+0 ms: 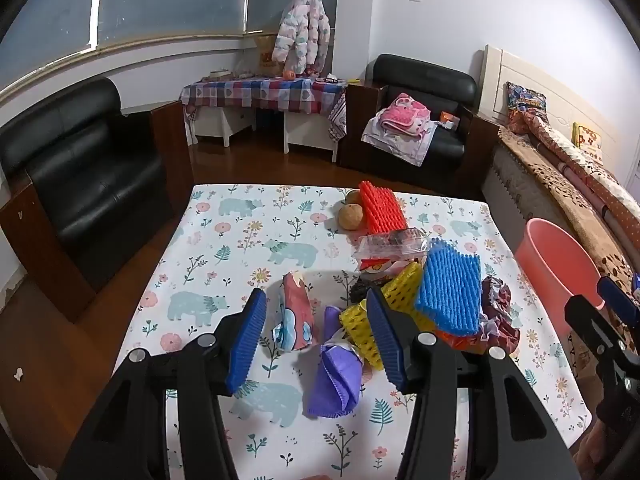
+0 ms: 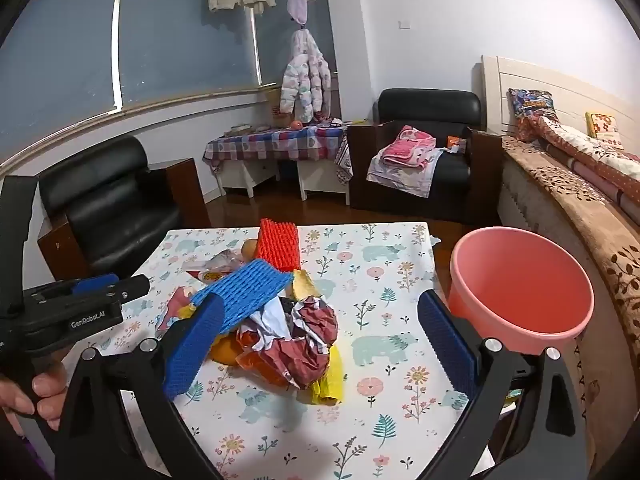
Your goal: Collect trash
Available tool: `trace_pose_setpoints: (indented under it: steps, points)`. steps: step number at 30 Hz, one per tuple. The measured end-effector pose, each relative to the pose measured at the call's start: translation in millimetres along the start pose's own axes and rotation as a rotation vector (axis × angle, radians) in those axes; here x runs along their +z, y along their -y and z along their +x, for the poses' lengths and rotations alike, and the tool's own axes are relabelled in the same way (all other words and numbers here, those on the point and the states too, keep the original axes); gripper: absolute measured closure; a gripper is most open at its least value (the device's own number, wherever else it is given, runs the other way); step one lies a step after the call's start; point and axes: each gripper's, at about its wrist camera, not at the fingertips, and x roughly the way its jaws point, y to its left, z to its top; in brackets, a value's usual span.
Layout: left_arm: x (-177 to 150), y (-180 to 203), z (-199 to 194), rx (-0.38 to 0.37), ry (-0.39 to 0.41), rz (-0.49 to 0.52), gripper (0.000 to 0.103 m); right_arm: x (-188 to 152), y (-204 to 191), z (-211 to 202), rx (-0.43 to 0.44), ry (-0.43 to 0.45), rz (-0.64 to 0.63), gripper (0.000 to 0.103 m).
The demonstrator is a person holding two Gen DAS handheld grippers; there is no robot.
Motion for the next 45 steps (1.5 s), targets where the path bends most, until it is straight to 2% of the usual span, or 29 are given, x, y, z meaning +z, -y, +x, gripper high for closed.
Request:
trace_pose_setpoints:
  steps: [15, 19, 28, 29, 35, 36, 39, 45]
  points:
    - [0, 0, -1, -0.007, 0.004, -0.009, 0.051, 5, 13, 0, -0.012, -0.001, -0.006, 0.005]
    - [0, 1, 0, -0.010, -0.001, -0.008, 0.055, 7, 11, -7, -0.039, 0.012, 0.020, 0.005]
    - [1, 13, -1, -0.014, -0.011, -0.021, 0.055, 11, 7, -11, -0.027, 0.037, -0.008, 0.006]
    - [5, 2, 1, -0.014, -0.010, -0.026, 0.055, 8, 8, -10, -0.026, 0.037, -0.004, 0.006]
    - [0, 12, -1, -0.036, -0.007, -0.032, 0.055, 4, 13, -6, -0.034, 0.003, 0.029, 0.006]
    - [-2, -1, -2, -0.049, -0.003, -0.040, 0.055, 4, 14, -5, -0.035, -0.003, 0.034, 0.006]
    - [-1, 0, -3, -0.057, 0.001, -0.034, 0.055, 4, 14, -3, -0.047, -0.011, 0.033, 0.013]
    - [-1, 12, -9, -0.065, 0.023, -0.020, 0.055, 0, 12, -2, -0.051, -0.003, 0.025, 0.014]
